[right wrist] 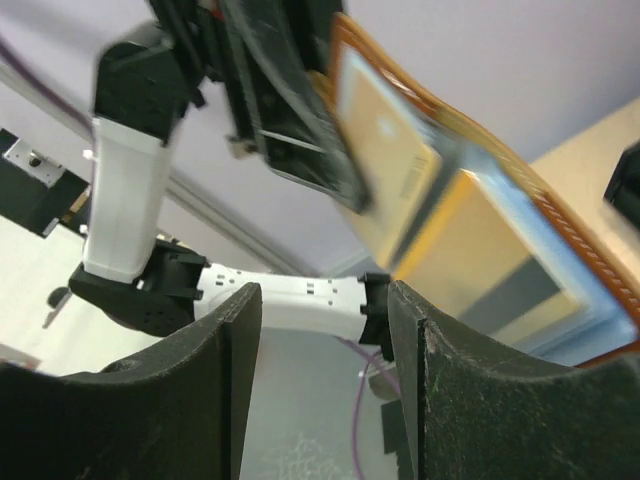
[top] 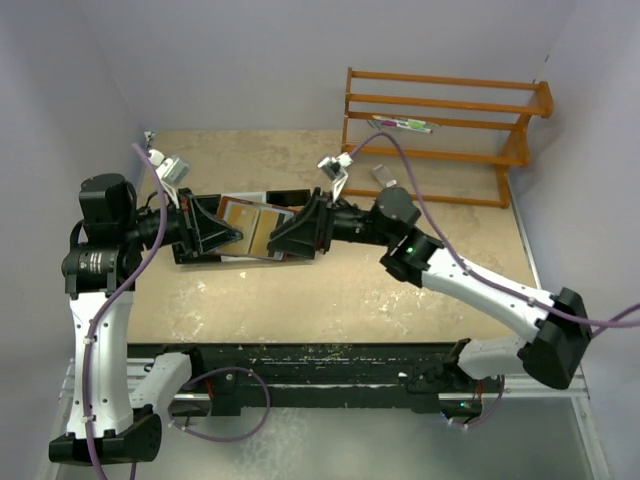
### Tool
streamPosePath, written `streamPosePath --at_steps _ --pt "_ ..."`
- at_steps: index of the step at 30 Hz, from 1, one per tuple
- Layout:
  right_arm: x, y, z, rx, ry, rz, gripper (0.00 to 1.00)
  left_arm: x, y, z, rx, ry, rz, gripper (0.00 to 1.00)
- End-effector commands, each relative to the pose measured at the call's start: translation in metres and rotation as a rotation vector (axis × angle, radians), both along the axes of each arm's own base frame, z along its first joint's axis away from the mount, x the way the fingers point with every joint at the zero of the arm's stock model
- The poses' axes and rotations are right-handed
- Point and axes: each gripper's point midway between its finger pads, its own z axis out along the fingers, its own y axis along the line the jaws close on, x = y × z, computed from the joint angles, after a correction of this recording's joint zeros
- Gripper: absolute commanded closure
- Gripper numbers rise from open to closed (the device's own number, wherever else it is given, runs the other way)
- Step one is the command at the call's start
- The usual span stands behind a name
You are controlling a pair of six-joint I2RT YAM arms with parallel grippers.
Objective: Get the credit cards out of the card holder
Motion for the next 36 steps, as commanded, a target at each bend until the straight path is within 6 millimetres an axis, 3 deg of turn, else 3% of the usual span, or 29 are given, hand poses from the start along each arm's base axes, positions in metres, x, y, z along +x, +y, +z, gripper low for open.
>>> streamPosePath --at_steps 1,11,27,32,35,36 --pt "-0.02 0.001 0.023 0.133 -0.008 0.122 0.45 -0.021 -0.01 0.028 -0.062 -0.073 -0.115 1.0" --pt "-0.016 0.009 0.01 0.136 0.036 0.144 0.51 -0.036 -0.017 0.037 -0.14 -0.038 -0.22 1.0" --pt "-0.015 0.024 0.025 0.201 0.05 0.184 0.65 -0.044 -0.019 0.038 -0.178 0.003 -0.27 0.99" --pt "-0.017 0.022 0.029 0.225 0.049 0.201 0.83 -0.043 -0.019 0.037 -0.174 0.0 -0.262 0.99" --pt "-0.018 0.02 0.025 0.22 0.054 0.197 1.0 -0.044 -0.019 0.038 -0.175 -0.004 -0.264 0.97" --pt "-0.019 0.02 0.023 0.215 0.058 0.196 1.0 -0.045 -0.019 0.039 -0.176 -0.004 -0.267 0.96"
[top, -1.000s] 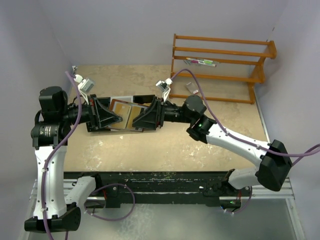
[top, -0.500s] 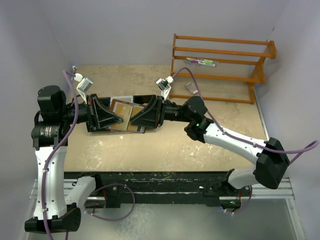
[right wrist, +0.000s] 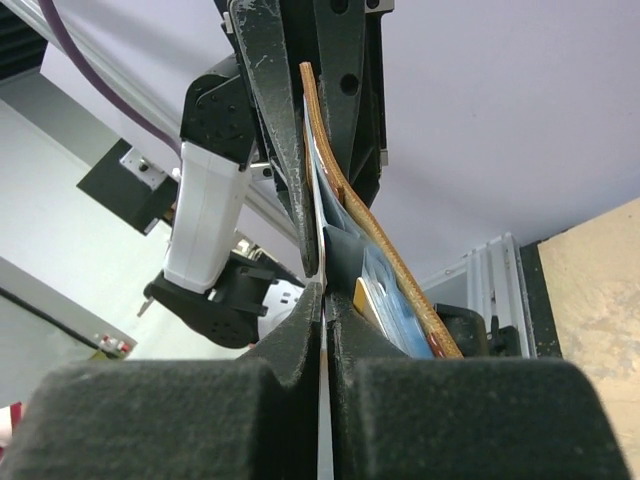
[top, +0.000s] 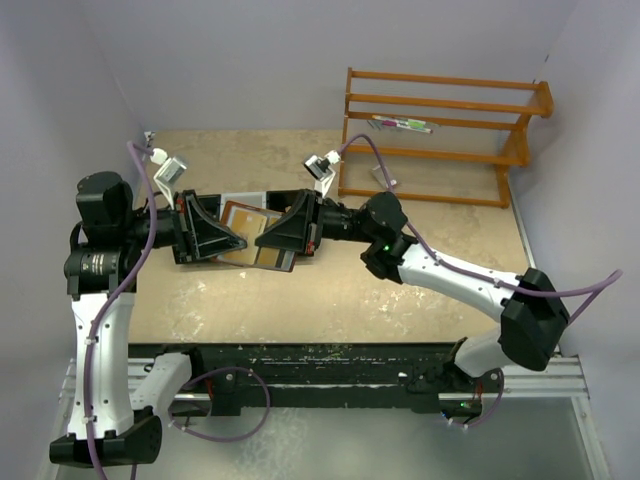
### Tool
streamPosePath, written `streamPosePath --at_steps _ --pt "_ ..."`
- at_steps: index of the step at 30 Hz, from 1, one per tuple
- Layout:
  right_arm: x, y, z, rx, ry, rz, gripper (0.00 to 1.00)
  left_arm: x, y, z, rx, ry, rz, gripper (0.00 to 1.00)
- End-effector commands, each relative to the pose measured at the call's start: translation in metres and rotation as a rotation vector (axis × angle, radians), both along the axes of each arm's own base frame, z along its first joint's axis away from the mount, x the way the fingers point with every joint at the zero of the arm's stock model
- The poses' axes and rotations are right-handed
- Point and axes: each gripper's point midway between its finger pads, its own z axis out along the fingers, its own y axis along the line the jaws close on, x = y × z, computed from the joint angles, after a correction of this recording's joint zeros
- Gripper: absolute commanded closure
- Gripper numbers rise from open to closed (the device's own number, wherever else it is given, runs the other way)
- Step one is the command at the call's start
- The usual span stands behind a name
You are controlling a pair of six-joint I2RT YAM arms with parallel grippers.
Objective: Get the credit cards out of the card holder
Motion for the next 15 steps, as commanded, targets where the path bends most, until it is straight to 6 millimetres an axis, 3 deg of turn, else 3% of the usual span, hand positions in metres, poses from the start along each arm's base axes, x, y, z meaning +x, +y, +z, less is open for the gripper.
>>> streamPosePath --at_steps 1,4,7,11,15 --pt "-0.011 -0.011 0.028 0.085 -0.061 0.007 1.0 -0.011 -0.001 0.012 -0.016 -0.053 -0.045 0.95" --pt "-0.013 -0.013 0.021 0.071 -0.053 0.012 1.0 -0.014 -0.002 0.015 -0.021 -0.057 -0.057 0.8" --pt "-0.015 -0.015 0.019 0.065 -0.053 0.013 1.0 -0.018 -0.002 0.018 -0.026 -0.065 -0.069 0.74" --pt "-0.015 -0.016 0.016 0.056 -0.052 0.009 1.0 -0.023 -0.003 0.022 -0.037 -0.062 -0.091 0.75" --pt "-0.018 -0.019 0.018 0.06 -0.058 0.013 1.0 -0.025 -0.003 0.024 -0.04 -0.066 -0.096 0.83"
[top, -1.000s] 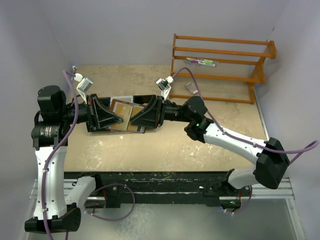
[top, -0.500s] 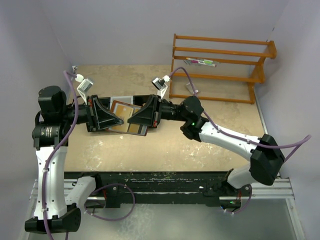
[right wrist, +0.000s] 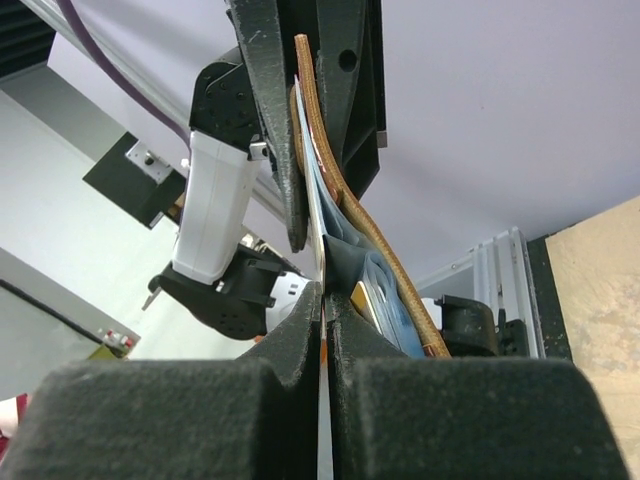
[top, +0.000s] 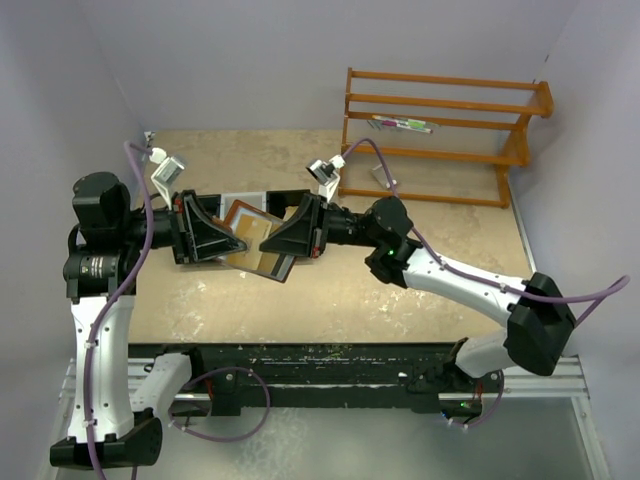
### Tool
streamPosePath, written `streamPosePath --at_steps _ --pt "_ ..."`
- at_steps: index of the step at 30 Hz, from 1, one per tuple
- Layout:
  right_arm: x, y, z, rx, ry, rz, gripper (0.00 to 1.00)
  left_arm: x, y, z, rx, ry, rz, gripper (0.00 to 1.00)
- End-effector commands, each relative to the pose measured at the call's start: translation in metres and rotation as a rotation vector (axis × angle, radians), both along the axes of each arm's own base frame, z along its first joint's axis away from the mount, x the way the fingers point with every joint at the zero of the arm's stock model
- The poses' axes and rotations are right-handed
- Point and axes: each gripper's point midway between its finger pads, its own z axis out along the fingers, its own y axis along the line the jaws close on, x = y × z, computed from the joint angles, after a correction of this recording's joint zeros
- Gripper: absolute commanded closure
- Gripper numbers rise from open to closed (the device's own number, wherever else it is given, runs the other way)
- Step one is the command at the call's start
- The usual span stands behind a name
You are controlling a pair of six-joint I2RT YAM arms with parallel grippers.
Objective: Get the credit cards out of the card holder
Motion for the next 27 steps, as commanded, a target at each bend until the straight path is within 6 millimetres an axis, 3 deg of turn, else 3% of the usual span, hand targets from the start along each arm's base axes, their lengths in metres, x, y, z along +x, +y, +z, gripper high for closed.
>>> streamPosePath --at_steps 1,5,21,27 --pt "-0.012 -0.013 0.016 0.05 -0.054 0.01 1.0 -0.016 -0.001 0.016 -0.018 -0.06 -0.056 0.84" --pt "-0.014 -0.017 0.004 0.036 -0.041 0.004 1.0 -0.018 -0.002 0.019 -0.023 -0.059 -0.057 0.87" --pt "-0.015 -0.03 0.008 0.052 -0.053 -0.019 1.0 -0.019 -0.002 0.021 -0.026 -0.06 -0.047 0.9" --pt "-0.011 -0.04 -0.003 0.024 -0.037 -0.032 1.0 -0.013 -0.001 0.026 -0.012 -0.111 -0.016 0.93"
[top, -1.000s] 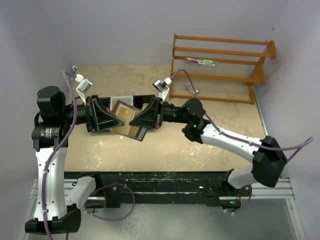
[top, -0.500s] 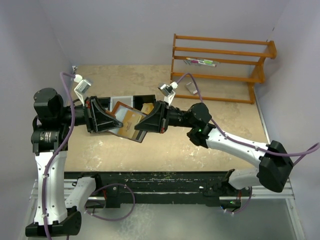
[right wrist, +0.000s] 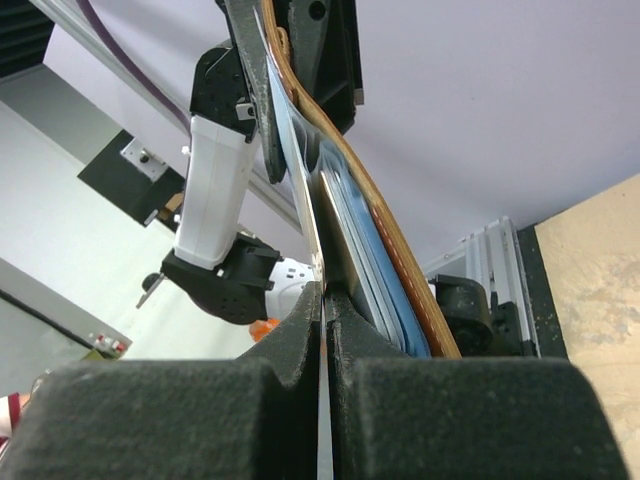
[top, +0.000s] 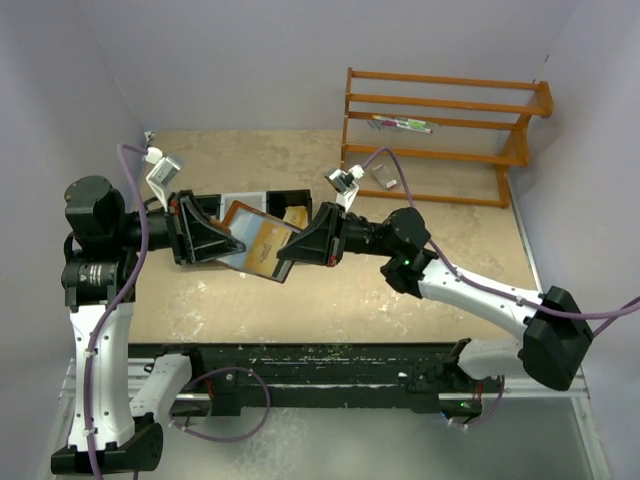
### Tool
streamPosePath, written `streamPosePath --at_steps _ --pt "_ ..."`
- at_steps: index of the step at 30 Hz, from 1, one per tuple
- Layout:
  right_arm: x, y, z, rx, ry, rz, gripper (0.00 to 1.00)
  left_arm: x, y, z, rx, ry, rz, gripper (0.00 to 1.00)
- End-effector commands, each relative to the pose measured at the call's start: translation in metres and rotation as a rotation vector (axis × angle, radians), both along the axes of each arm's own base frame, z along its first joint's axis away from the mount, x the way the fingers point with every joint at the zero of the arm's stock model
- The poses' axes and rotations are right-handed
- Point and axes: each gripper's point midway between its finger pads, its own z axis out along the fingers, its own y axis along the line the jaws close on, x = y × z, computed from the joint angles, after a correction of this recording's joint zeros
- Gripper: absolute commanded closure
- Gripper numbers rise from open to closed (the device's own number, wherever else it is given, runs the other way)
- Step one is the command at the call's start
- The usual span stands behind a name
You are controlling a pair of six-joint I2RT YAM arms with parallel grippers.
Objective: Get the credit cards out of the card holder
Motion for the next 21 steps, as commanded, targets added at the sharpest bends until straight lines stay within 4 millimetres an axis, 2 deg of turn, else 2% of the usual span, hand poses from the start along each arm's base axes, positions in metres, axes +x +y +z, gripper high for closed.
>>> streamPosePath --at_steps 1,5,8,10,12,14,15,17,21 --pt "0.002 -0.018 0.003 0.003 -0.024 -0.016 1.0 0.002 0.001 0.01 0.022 -0.088 0.029 0.93" --pt "0.014 -0.033 -0.012 -0.059 -0.015 -0.06 1.0 0.031 0.015 -0.001 0.183 -0.172 0.208 0.93" --pt "0.03 -0.043 -0.032 -0.162 -0.006 -0.114 1.0 0.067 0.049 -0.018 0.399 -0.237 0.441 0.94" --pt "0.043 -0.047 -0.043 -0.238 0.0 -0.163 1.0 0.083 0.072 -0.028 0.524 -0.266 0.56 0.94" --pt "0.056 -0.051 -0.056 -0.307 0.013 -0.206 1.0 0.087 0.087 -0.032 0.599 -0.307 0.621 0.94" --pt "0.072 -0.053 -0.071 -0.383 0.02 -0.243 1.0 0.085 0.091 -0.034 0.63 -0.337 0.632 0.94" --pt "0.082 -0.052 -0.081 -0.433 0.03 -0.266 1.0 0.083 0.092 -0.036 0.637 -0.343 0.633 0.94" --pt "0.103 -0.05 -0.089 -0.504 0.015 -0.324 1.0 0.079 0.093 -0.039 0.645 -0.338 0.631 0.93" --pt "0.144 -0.044 -0.12 -0.661 0.006 -0.41 1.0 0.067 0.083 -0.042 0.625 -0.339 0.56 0.93"
